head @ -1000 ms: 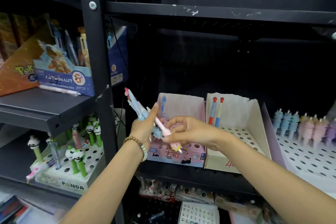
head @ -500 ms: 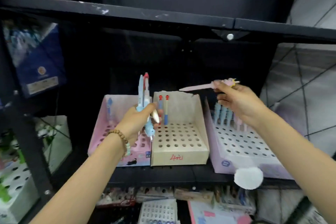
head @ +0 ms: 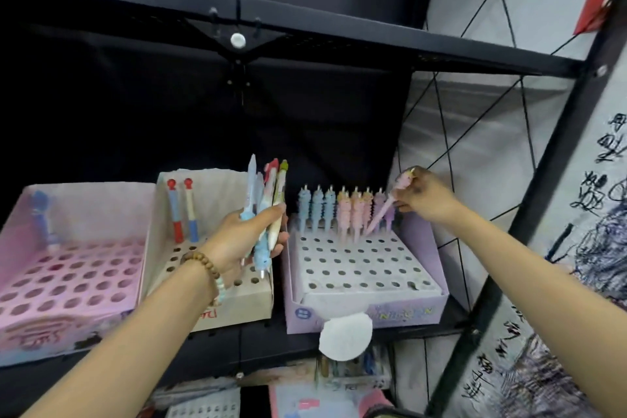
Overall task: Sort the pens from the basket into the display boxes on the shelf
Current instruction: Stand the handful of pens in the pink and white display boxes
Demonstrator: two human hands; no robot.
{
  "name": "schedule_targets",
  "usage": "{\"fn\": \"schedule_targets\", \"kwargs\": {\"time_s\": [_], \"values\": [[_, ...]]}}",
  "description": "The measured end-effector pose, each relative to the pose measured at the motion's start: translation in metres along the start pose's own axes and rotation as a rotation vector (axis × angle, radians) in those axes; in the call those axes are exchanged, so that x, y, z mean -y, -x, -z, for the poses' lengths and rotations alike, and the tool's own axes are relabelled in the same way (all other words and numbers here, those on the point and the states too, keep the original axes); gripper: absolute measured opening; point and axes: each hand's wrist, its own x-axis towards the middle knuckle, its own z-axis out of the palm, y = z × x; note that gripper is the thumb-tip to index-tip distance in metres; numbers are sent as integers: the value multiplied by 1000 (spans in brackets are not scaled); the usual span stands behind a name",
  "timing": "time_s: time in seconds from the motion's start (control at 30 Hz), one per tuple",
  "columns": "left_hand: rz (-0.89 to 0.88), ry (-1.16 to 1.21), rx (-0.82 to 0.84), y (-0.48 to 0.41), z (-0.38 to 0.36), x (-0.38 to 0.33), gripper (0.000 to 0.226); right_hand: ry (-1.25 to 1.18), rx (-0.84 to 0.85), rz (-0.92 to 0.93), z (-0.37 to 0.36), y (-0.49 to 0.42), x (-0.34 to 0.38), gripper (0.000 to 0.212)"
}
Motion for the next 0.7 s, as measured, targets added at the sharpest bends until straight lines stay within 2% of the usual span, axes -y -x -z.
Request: {"fn": "schedule_targets", "kwargs": {"time_s": [0.2, 0.33, 0.43, 0.5, 0.6, 0.7], "values": [[39, -6, -30, -3, 1, 7, 25, 133, 104, -11, -8, -12, 2, 14], [50, -6, -20, -4, 2, 9, 26, 149, 191, -58, -12, -15, 1, 15], [45, 1, -12, -2, 1, 11, 24, 132, 187, -83, -19, -13, -5, 13], [48, 19, -5, 1, -1, 12, 24, 119, 185, -90, -24, -11, -10, 14], [47, 39, 30, 5, -2, 12, 29, 230, 247, -87, -38, -5, -19, 22], [33, 64, 78, 10, 0, 11, 28, 171, 247, -154, -41, -2, -22, 26]]}}
